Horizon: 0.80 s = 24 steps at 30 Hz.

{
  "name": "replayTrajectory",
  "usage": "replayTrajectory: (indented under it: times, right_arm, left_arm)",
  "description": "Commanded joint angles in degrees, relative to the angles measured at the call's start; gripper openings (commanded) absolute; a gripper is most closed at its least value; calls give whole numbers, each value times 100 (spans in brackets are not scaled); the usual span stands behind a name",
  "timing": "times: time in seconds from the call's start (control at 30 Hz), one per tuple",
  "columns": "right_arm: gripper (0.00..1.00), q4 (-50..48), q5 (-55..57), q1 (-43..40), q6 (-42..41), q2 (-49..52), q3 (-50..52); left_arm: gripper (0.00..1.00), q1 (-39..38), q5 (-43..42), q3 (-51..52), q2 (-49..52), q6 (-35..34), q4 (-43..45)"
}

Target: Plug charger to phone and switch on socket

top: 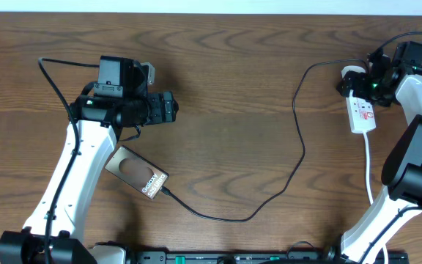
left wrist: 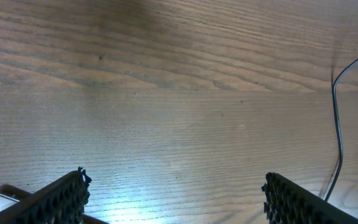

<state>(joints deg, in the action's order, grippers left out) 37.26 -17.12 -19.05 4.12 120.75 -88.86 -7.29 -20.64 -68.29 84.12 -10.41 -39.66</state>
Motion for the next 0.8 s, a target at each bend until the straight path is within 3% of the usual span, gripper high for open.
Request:
replayTrajectory:
  times: [0.0,0.77]
  right_arm:
    - [95,129,-310,175,-155,153,50]
    - [88,127,-1108,345,-332,673,59]
  left_arm:
    - [89,-13,74,-116,-11,96,-15]
    - [89,-13,76,-116,-9,98,-59]
